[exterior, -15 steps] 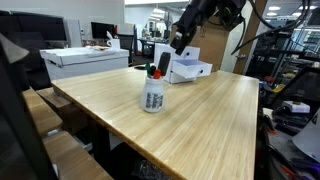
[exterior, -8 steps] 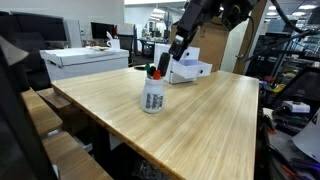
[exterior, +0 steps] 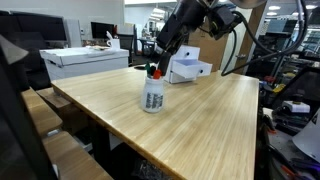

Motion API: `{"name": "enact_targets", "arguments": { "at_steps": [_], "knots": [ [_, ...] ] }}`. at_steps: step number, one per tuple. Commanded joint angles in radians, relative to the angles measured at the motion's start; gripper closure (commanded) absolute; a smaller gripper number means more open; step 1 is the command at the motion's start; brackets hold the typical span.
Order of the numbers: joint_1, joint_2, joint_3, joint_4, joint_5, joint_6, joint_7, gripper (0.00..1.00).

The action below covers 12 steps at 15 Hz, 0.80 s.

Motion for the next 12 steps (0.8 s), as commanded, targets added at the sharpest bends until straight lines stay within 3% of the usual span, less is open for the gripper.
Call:
{"name": "enact_targets", "arguments": {
  "at_steps": [1,4,10,12],
  "knots": [
    [-0.042,0.038,0.000,0.025,-0.068,0.020,0.066,0.35],
    [-0.051,0.028,-0.002,0.032,-0.072,-0.006,0.067,0.58],
    [-0.046,0.023,0.002,0.033,-0.063,-0.007,0.067,0.92],
    [-0.045,0.019,0.007,0.031,-0.071,-0.004,0.076,0.95]
  ]
}}
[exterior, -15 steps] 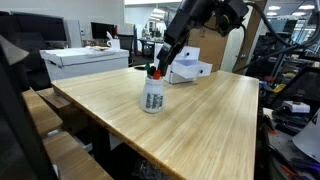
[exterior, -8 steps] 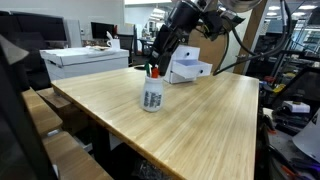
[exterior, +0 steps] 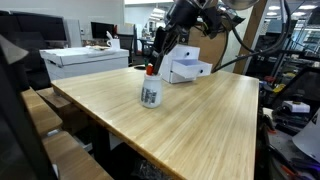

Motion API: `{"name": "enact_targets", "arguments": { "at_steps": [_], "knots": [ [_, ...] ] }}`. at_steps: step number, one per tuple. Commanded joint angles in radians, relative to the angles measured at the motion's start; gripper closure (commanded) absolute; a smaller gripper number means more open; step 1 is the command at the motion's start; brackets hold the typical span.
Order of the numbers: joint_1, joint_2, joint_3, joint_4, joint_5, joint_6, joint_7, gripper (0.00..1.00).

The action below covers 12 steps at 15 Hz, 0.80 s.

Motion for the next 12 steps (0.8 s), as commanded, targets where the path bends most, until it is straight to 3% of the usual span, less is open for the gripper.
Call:
{"name": "enact_targets", "arguments": {
  "at_steps": [1,2,3,5,10,12],
  "knots": [
    [-0.006,-0.016,0.017,-0.006,-0.029,-0.005,0.050,0.98],
    [-0.008,-0.026,0.023,-0.011,-0.052,-0.005,0.074,0.95],
    [-0.012,-0.035,0.029,-0.016,-0.094,-0.012,0.106,0.66],
    [-0.014,-0.037,0.034,-0.014,-0.127,-0.017,0.154,0.62],
    [-0.019,-0.038,0.056,0.000,-0.170,-0.051,0.293,0.29],
    [-0.036,-0.051,0.054,-0.003,-0.215,-0.086,0.406,0.04]
  ]
}}
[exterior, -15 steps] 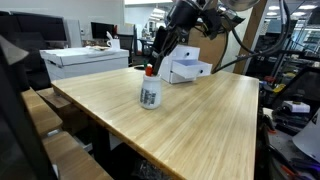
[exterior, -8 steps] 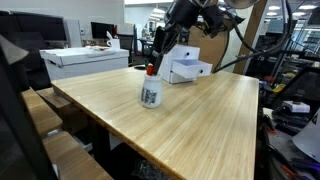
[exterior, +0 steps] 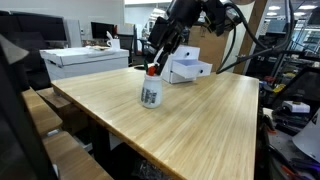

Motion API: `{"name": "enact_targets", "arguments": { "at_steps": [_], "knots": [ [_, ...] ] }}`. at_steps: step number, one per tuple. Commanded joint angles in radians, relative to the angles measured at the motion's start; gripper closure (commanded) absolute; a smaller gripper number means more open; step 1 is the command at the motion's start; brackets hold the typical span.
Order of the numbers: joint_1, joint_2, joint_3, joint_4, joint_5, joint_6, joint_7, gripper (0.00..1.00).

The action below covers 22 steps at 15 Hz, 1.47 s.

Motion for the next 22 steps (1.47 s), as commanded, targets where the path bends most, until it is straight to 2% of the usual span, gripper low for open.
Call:
{"name": "enact_targets", "arguments": {
  "at_steps": [1,2,6,12,16,17,19,22],
  "knots": [
    [-0.041,-0.045,0.010,-0.009,-0.072,-0.064,0.135,0.04],
    [-0.057,-0.056,0.009,-0.007,-0.102,-0.092,0.187,0.00],
    [-0.062,-0.076,-0.009,0.007,-0.034,-0.211,0.136,0.00],
    [-0.022,-0.078,0.002,0.025,0.057,-0.275,0.080,0.00],
    [-0.012,-0.077,0.013,0.024,0.060,-0.288,0.089,0.00],
    [-0.016,-0.077,0.017,0.019,0.043,-0.277,0.105,0.25],
    [-0.015,-0.077,0.026,0.014,0.036,-0.256,0.113,0.30],
    [-0.021,-0.071,0.030,0.006,0.016,-0.194,0.123,0.52]
  ]
}}
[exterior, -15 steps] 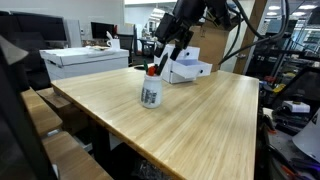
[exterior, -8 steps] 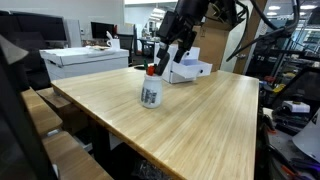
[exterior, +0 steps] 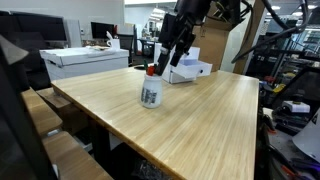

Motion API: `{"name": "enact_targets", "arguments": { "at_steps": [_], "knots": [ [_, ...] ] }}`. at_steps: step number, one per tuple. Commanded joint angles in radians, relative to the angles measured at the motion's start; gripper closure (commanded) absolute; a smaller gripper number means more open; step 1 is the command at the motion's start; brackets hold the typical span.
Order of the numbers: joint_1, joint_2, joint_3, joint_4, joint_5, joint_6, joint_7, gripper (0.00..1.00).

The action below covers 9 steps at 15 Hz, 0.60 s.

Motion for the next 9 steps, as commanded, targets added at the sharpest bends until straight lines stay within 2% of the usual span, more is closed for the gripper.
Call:
{"name": "enact_targets", "arguments": {
  "at_steps": [1,7,9],
  "knots": [
    [-0.010,-0.011,0.010,-0.020,-0.015,0.061,0.011,0.58],
    [-0.019,-0.005,0.010,-0.021,-0.034,0.093,0.021,0.94],
    [-0.025,-0.003,0.012,-0.020,-0.053,0.087,0.035,0.96]
  ]
}}
